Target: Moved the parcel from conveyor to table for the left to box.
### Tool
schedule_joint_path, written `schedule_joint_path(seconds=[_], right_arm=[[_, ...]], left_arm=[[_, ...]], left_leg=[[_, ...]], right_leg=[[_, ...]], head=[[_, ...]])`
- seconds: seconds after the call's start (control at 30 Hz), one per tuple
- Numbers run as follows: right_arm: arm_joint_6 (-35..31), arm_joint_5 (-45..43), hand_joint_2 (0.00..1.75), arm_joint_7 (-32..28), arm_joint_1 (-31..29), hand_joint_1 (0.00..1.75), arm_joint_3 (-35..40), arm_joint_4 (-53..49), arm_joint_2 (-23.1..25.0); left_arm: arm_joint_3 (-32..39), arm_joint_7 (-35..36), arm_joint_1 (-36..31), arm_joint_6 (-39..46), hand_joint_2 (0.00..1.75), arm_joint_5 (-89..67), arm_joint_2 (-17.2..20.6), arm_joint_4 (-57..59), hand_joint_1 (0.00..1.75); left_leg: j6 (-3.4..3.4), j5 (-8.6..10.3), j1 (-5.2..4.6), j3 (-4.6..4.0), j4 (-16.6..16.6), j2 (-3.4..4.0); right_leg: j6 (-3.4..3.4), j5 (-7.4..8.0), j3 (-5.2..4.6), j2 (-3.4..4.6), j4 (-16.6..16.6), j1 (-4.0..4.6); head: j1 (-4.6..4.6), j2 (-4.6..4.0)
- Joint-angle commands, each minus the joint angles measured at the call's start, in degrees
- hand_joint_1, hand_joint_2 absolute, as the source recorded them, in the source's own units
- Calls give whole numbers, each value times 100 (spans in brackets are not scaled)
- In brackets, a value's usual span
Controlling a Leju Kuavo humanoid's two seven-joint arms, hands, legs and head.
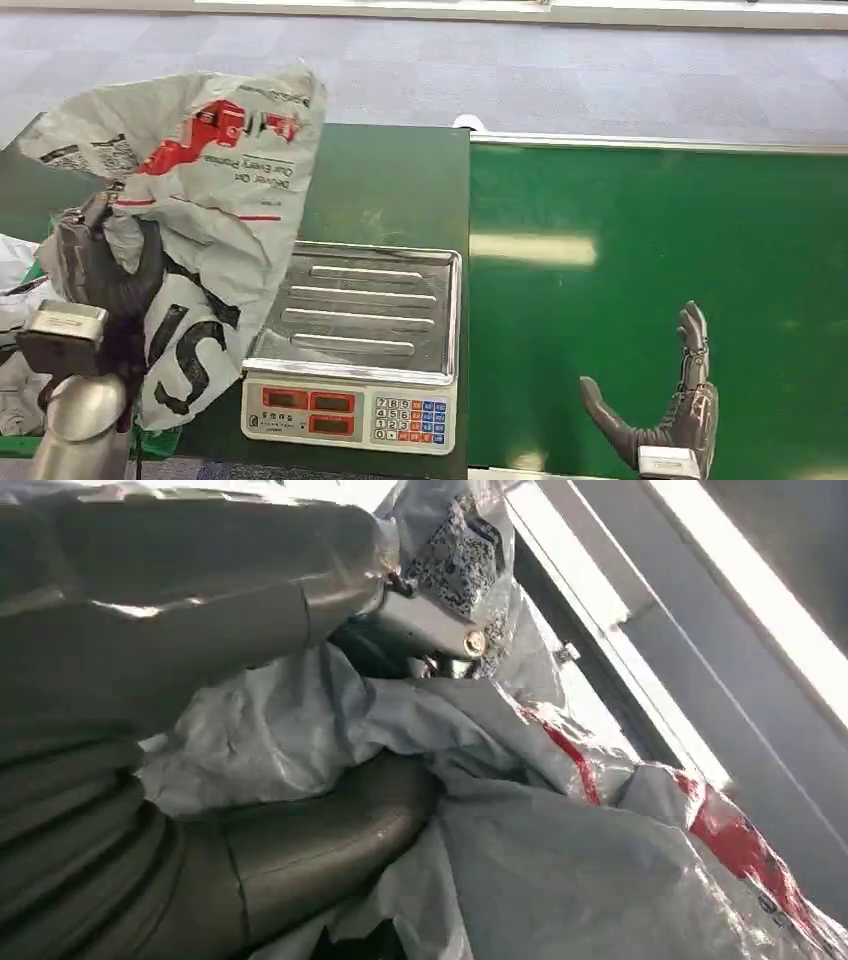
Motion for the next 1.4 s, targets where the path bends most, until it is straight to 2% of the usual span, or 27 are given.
schedule_joint_path(seconds=[0.03, 0.13, 0.17, 0.23, 0.3, 0.43, 0.5, 0.67, 0.7, 0.8, 0.97, 1.27, 1.3, 1.33, 1.37, 1.4], right_arm=[[-9, -10, 175, 155, -49, 0, -91, 60, 39], [-48, -39, 175, 177, 28, 0, -70, 3, 15], [-68, -54, 175, 190, 59, 0, -61, -13, -1], [-72, -60, 175, 193, 82, 0, -58, -25, -8], [-69, -75, 175, 207, 78, 0, -35, -37, -24], [-74, -106, 175, 248, 24, 0, -4, -14, -66], [-54, -125, 175, 265, 5, 0, -8, -6, -72], [18, -89, 175, 272, -26, 0, -48, 24, -23], [30, -67, 175, 263, -20, 0, -73, 27, -5], [70, -62, 175, 230, -39, 0, -113, 65, -10], [113, -52, 175, 248, -136, 0, -101, 110, -24], [115, -13, 175, 308, -78, 0, -154, 49, 0], [124, -16, 175, 309, -71, 0, -164, 45, 4], [121, -19, 175, 307, -69, 0, -177, 41, 8], [135, -21, 175, 307, -67, 0, -186, 35, 8], [135, -19, 175, 308, -48, 0, -199, 19, 22]], left_arm=[[2390, 658, -401, 587, 175, -1340, 716, 1822, 175], [2613, 717, -643, 650, 175, -1504, 1164, 2790, 175], [2648, 932, -711, 626, 175, -1796, 1302, 3144, 175], [2694, 962, -733, 593, 175, -1819, 1361, 3319, 175], [2600, 1542, -959, 463, 175, -2497, 1611, 4020, 175], [2486, 1574, -1501, 390, 175, -2799, 1973, 5472, 175], [2453, 1660, -1741, -45, 175, -2760, 2056, 6105, 175], [2243, 1697, -1965, -668, 175, -2851, 2041, 6899, 175], [2247, 1488, -2059, -1226, 175, -2605, 2003, 7071, 175], [2042, 1374, -2224, -2035, 175, -2407, 1996, 7414, 175], [1836, 1541, -2172, -2038, 175, -2565, 1960, 7511, 175], [1965, 1398, -1848, -2486, 175, -2027, 1684, 6647, 166], [2029, 1335, -1801, -2600, 175, -1863, 1686, 6539, 155], [2095, 1315, -1730, -2657, 175, -1672, 1692, 6366, 133], [2118, 1343, -1665, -2682, 175, -1588, 1701, 6228, 14], [2226, 1308, -1566, -2600, 175, -1438, 1662, 6021, 0]], left_leg=[[3, 3, -3, 10, -11, 24], [5, 13, 2, 17, -29, 48], [3, 12, 0, 16, -24, 37], [3, 4, 2, 9, -11, 30], [4, 3, 4, 7, -10, 33], [8, 13, 3, 3, -16, 20], [6, 12, 4, 4, -17, 27], [5, 8, 2, 11, -16, 23], [7, 11, 0, 11, -18, 22], [6, 8, 0, 9, -13, 18], [9, 18, -4, 15, -25, 17], [7, 16, -8, 50, -21, 11], [10, 24, -6, 42, -27, 11], [6, 13, -7, 54, -19, 13], [11, 22, -6, 42, -25, 13], [6, 11, -6, 55, -17, 13]], right_leg=[[-14, 6, -5, 21, 0, 0], [-29, 15, -10, 40, -9, 7], [-23, 9, -8, 33, -3, 4], [-13, 0, -8, 26, 3, 3], [-10, 1, -10, 29, 1, 6], [-18, 5, -8, 13, -3, 6], [-18, 6, -10, 21, -2, 6], [-14, 2, -2, 19, -3, 4], [-16, 4, -3, 17, -4, 3], [-11, 1, -4, 14, 0, 2], [-15, 11, 7, 13, -10, -1], [-12, 5, 30, 8, -6, -6], [-16, 14, 23, 6, -14, -3], [-11, 4, 35, 10, -6, -4], [-16, 14, 24, 8, -14, -2], [-11, 2, 37, 8, -4, -5]], head=[[0, 0], [0, 0], [0, 0], [-2, 0], [0, 0], [0, 0], [4, 0], [4, 0], [0, 0], [0, 0], [2, 0], [0, 0], [0, 0], [0, 0], [0, 0], [0, 0]])
